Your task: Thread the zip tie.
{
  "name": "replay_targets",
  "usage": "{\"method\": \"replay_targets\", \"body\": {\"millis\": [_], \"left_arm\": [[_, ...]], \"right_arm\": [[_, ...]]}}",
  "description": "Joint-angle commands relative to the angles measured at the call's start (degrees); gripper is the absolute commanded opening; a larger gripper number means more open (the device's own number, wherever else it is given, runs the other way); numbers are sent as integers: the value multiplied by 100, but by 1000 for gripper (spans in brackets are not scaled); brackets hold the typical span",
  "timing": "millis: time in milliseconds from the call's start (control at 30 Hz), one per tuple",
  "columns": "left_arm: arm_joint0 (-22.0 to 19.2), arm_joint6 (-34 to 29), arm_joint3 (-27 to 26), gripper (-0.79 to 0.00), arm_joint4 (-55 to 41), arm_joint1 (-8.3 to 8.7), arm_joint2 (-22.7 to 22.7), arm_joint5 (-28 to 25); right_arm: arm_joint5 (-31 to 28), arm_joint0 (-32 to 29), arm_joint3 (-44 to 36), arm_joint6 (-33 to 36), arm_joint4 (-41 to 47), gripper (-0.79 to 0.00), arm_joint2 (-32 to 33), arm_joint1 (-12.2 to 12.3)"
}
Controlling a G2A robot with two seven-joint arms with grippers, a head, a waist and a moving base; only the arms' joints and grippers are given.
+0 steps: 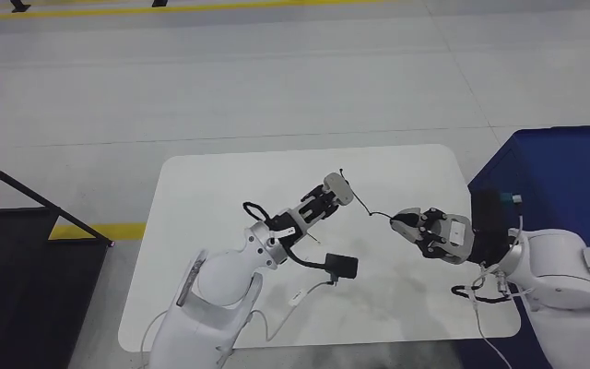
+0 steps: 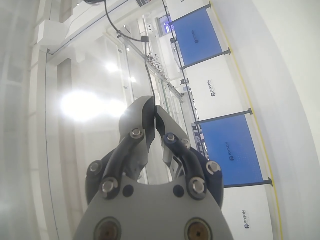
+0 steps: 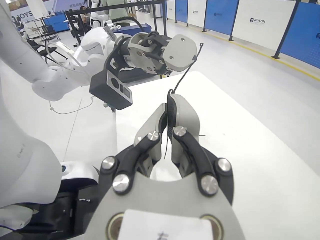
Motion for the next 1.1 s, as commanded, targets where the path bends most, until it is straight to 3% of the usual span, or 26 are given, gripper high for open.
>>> {"method": "replay_targets", "body": {"millis": [0,300,1067], "left_arm": [[35,-4,-44,-785,-48,0,-14,53],[174,25,-95,-785,-61,6,7,183],[187,0,-97,-785,-66,5,10,200]], "right_arm": [[14,-7,-3,-83,-93,-785,-14,-3],[15,-52,-71,-366,-506,-785,-75,-11],[22,-70,-73,-355,-508,-785,-97,-9]]}}
